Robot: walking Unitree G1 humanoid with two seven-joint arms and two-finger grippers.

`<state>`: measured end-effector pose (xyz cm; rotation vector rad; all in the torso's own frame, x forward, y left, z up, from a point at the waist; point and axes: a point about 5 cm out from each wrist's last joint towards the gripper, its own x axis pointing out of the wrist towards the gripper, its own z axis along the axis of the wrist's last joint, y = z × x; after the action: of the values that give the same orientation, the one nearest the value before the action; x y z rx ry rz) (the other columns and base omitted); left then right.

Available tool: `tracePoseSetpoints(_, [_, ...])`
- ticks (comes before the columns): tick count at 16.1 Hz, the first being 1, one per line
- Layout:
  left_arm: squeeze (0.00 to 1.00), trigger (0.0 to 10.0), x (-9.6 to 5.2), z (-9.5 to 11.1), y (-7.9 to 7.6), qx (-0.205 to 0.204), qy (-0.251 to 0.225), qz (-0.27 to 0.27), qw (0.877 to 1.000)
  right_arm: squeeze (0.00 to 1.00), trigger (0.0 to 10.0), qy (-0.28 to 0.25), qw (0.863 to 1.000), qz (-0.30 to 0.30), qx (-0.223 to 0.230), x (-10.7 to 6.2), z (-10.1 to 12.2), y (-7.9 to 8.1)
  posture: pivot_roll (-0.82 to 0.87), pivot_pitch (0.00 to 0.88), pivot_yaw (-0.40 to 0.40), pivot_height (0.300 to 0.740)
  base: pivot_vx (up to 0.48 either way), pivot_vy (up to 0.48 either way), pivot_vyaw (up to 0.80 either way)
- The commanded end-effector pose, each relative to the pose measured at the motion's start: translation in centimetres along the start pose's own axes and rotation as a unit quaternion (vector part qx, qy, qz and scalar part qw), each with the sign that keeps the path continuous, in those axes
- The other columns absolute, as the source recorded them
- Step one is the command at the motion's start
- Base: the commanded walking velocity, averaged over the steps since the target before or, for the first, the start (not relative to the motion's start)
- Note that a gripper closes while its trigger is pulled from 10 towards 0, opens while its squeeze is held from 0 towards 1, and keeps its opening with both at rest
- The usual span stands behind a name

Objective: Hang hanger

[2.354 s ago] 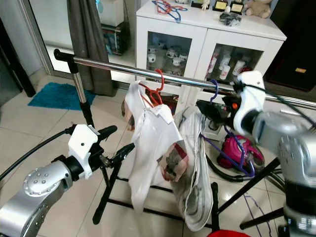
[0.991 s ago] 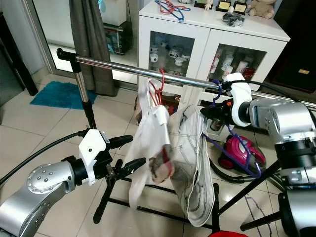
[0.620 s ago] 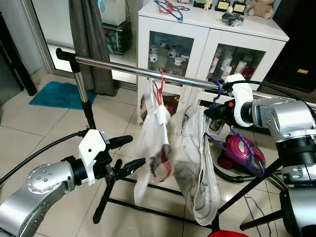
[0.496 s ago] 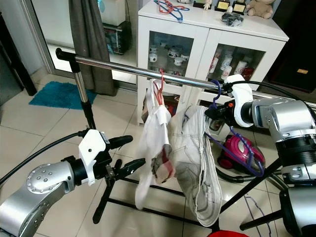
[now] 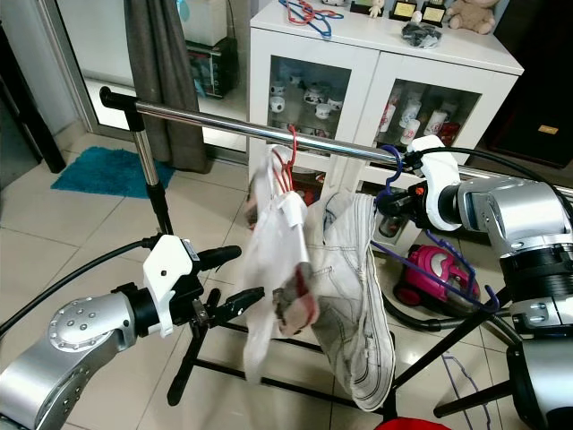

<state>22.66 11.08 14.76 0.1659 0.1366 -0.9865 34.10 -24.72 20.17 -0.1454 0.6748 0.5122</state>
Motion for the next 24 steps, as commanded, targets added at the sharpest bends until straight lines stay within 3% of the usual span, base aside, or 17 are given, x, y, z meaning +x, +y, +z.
tracePoseSetpoints(1, [0.00, 10.0, 0.2, 0.1, -0.1, 0.004, 0.000, -0.005, 1.000, 0.00, 0.0, -0.007, 1.000, 0.004, -0.005, -0.2, 0.4, 0.1, 0.05, 0.000, -0.091, 0.740, 0.000, 0.000, 0.00])
tracePoseSetpoints(20, [0.00, 10.0, 0.2, 0.1, -0.1, 0.006, 0.000, -0.005, 1.000, 0.00, 0.0, -0.011, 1.000, 0.006, -0.003, -0.1, 0.3, 0.3, 0.05, 0.000, -0.089, 0.740, 0.000, 0.000, 0.00])
tracePoseSetpoints(21, [0.00, 10.0, 0.2, 0.2, 0.6, 0.002, -0.009, 0.041, 0.999, 0.00, 0.0, -0.099, 0.995, 0.004, -0.006, -0.3, 0.6, 1.8, 0.05, 0.000, -0.047, 0.740, 0.000, 0.000, 0.00])
tracePoseSetpoints(23, [0.00, 10.0, 0.1, 0.2, 1.7, -0.005, -0.022, 0.108, 0.994, 0.00, 0.0, -0.232, 0.972, -0.035, 0.017, -2.1, 0.6, 3.0, 0.06, 0.000, -0.047, 0.740, 0.000, 0.000, 0.00])
tracePoseSetpoints(24, [0.00, 10.0, 0.1, 0.2, 1.8, -0.005, -0.021, 0.107, 0.994, 0.00, 0.0, -0.234, 0.971, -0.037, 0.018, -2.1, 0.6, 3.0, 0.05, 0.000, -0.044, 0.740, 0.000, 0.000, 0.00])
